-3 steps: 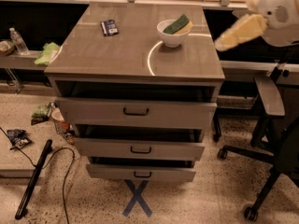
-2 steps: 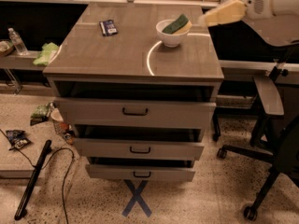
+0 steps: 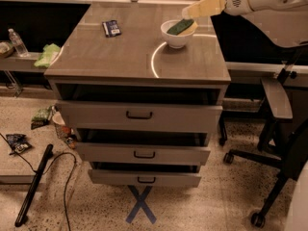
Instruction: Pick sponge from white bowl and place on counter
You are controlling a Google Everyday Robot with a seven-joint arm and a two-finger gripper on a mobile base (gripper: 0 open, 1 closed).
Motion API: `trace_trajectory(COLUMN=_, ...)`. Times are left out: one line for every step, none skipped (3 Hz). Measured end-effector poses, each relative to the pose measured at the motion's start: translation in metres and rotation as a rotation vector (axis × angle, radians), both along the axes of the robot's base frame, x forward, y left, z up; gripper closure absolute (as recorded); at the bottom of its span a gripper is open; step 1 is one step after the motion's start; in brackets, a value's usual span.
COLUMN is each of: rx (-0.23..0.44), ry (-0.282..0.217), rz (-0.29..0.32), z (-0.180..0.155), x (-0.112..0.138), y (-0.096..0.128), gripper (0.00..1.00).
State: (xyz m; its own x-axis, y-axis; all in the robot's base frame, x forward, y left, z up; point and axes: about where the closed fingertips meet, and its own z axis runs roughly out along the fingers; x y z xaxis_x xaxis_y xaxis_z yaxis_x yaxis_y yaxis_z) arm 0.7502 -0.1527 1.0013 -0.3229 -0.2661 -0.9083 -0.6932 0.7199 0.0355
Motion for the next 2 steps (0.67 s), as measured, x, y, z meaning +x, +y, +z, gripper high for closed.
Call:
trace_trajectory(rx=-0.002, ry=0.032, rz=-0.051, z=-0.019, x=0.021, y=-0.001, gripper=0.00)
trace_trajectory(rx=0.022, ry=0.064, rz=-0.216, z=-0.037, x=0.062, y=-0.015, gripper=0.00)
